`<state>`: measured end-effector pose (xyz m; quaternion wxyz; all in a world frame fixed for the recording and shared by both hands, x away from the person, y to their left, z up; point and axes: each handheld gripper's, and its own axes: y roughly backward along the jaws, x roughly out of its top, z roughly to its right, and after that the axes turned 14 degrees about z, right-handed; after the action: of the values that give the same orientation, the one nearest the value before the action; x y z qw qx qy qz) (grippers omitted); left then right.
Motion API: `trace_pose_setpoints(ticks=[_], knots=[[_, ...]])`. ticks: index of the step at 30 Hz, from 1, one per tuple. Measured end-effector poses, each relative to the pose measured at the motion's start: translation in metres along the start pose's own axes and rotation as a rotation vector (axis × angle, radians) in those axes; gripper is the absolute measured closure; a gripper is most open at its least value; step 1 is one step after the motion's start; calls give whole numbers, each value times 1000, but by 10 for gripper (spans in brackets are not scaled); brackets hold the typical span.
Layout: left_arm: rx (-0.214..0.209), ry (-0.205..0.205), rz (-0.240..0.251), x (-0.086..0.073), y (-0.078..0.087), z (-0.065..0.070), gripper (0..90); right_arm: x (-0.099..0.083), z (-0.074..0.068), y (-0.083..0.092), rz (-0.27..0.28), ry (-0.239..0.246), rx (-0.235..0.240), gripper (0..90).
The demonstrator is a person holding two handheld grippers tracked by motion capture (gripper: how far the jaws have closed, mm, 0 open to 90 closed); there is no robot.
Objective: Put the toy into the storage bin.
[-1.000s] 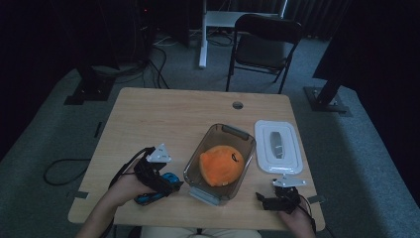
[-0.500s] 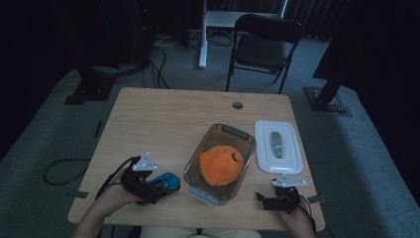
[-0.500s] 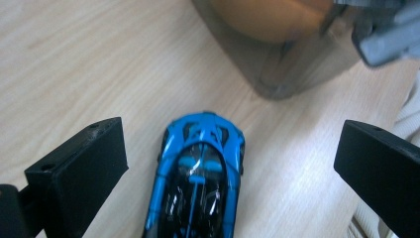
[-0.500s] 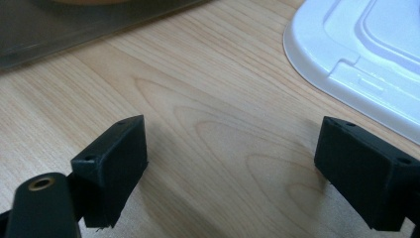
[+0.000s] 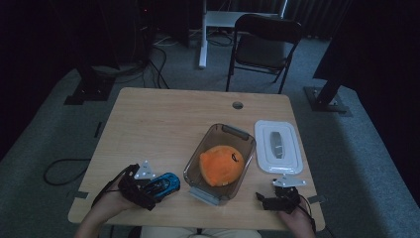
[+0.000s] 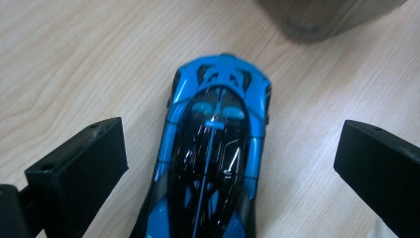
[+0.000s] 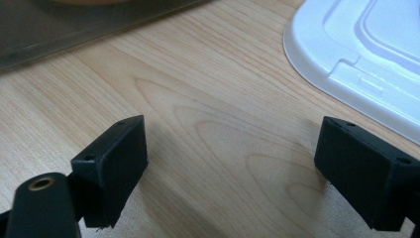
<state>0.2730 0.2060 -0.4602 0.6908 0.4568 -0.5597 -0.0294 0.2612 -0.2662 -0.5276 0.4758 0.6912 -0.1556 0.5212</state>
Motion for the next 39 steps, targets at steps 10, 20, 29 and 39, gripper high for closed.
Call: trace_pose_setpoints(ticks=[10, 20, 29, 39], knots=[[16, -25, -97, -6, -18, -2, 55, 0, 0, 0, 2, 1, 0, 126], [9, -44, -190, -6, -36, -7, 56, 0, 0, 0, 1, 0, 0, 125], [-22, -8, -216, -9, -44, -15, 142, 0, 0, 0, 1, -1, -1, 126], [-31, 8, -177, -6, -46, -12, 249, 0, 0, 0, 2, -7, -3, 125]])
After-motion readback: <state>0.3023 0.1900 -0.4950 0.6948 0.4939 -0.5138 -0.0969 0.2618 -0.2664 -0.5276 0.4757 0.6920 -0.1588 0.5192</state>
